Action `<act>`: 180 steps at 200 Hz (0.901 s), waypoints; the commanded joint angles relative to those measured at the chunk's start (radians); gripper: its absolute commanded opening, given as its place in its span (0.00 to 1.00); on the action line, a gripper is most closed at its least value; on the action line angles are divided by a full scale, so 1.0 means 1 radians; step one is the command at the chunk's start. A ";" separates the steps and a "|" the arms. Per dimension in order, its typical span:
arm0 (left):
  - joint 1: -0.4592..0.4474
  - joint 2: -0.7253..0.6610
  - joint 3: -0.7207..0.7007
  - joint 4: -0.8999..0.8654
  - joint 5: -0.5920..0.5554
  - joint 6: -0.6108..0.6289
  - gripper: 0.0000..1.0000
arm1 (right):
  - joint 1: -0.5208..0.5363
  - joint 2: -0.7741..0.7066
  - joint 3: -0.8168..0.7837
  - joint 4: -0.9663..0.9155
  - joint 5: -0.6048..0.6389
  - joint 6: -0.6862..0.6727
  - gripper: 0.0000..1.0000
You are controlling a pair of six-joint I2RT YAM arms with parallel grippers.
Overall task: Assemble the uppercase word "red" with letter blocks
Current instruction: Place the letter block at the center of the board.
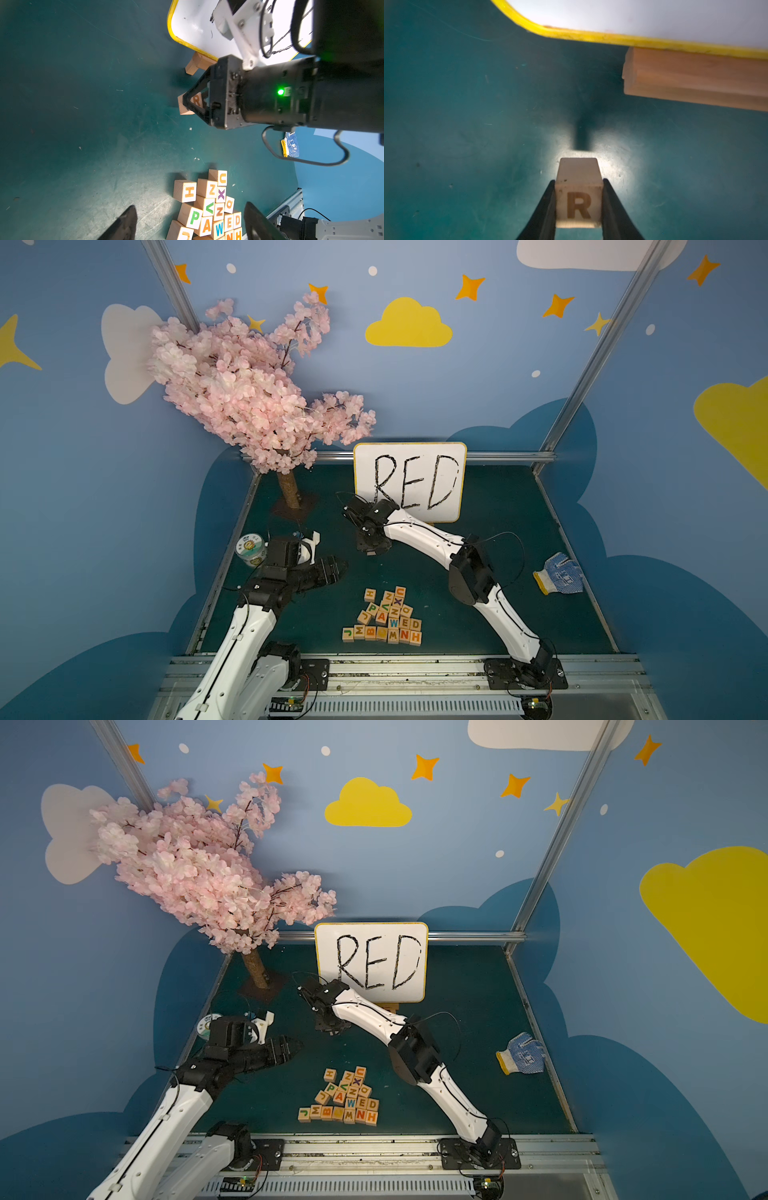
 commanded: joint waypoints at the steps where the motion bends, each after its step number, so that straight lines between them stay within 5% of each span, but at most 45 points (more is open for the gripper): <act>1: 0.007 0.003 0.022 -0.007 0.011 0.021 0.79 | -0.004 0.020 0.020 -0.007 0.012 0.048 0.19; 93: 0.007 0.005 0.021 -0.006 0.016 0.023 0.79 | -0.015 0.065 0.021 0.017 -0.040 0.128 0.31; 148: 0.007 0.003 0.022 -0.005 0.015 0.022 0.79 | -0.024 0.071 0.021 0.023 -0.072 0.144 0.54; 180: 0.008 0.001 0.022 -0.005 0.015 0.022 0.79 | -0.026 0.063 0.019 0.023 -0.081 0.150 0.50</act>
